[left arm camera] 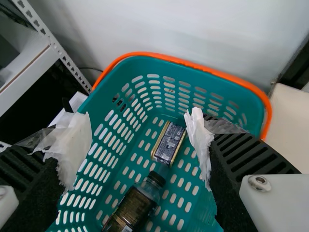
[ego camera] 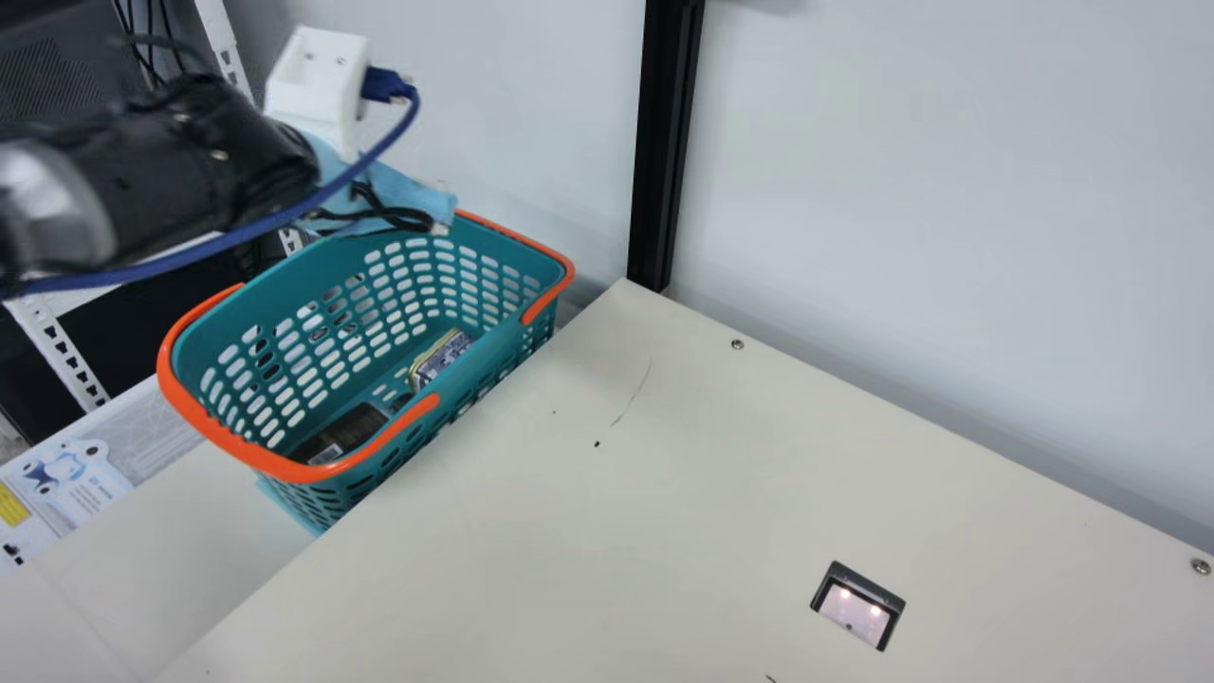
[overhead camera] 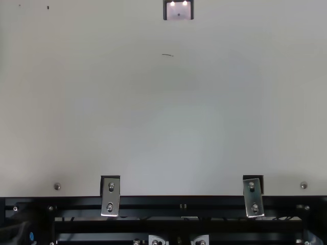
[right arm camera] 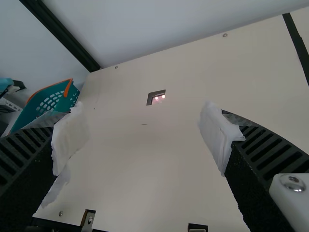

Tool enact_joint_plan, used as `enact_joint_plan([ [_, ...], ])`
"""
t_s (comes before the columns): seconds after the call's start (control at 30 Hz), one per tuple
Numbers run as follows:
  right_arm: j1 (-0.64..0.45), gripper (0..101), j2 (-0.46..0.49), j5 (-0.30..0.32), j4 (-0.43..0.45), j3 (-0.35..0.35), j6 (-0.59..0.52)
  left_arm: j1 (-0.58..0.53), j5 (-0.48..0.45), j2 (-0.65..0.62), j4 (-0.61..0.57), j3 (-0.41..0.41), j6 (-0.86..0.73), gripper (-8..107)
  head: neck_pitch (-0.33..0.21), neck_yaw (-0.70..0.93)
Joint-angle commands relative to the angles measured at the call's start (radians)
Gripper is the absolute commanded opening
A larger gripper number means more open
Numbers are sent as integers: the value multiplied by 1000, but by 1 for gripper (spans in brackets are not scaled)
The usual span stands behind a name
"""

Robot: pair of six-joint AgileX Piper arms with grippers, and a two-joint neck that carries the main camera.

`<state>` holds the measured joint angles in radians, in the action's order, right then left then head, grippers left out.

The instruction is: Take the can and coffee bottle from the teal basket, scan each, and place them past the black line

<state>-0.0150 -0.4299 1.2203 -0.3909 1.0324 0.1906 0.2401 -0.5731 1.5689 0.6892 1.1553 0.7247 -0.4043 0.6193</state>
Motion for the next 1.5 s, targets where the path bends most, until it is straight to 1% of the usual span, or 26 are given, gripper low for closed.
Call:
enact_joint_plan([
  [0.0,0,101,0,0,0,0,0,8,-2,83,21,25,12,90,-32,16],
  [0.1,0,101,0,0,0,0,0,31,-13,138,41,64,18,90,-32,16],
  [0.13,0,101,0,0,0,0,0,20,-5,96,34,45,16,90,-32,16],
  [0.23,0,101,0,0,0,0,0,30,-10,138,41,63,18,90,-32,16],
  [0.57,0,101,0,0,0,0,0,30,-9,138,41,63,18,90,-32,16],
  [0.67,0,101,0,0,0,0,0,41,-10,145,29,77,-1,90,-32,16],
  [0.83,0,101,0,0,0,0,0,89,-5,208,-9,127,-55,90,-32,16],
  [0.93,0,101,0,0,0,0,0,122,0,263,-72,164,-143,90,-32,16],
  [1.0,0,101,0,0,0,0,0,139,6,297,-131,181,-230,90,-32,16],
  [1.23,0,101,0,0,0,0,0,178,31,368,-353,191,-570,90,-32,16],
  [1.37,0,101,0,0,0,0,0,202,19,410,-486,211,-754,90,-32,16],
  [1.47,0,101,0,0,0,0,0,225,-8,448,-598,243,-896,90,-32,16],
])
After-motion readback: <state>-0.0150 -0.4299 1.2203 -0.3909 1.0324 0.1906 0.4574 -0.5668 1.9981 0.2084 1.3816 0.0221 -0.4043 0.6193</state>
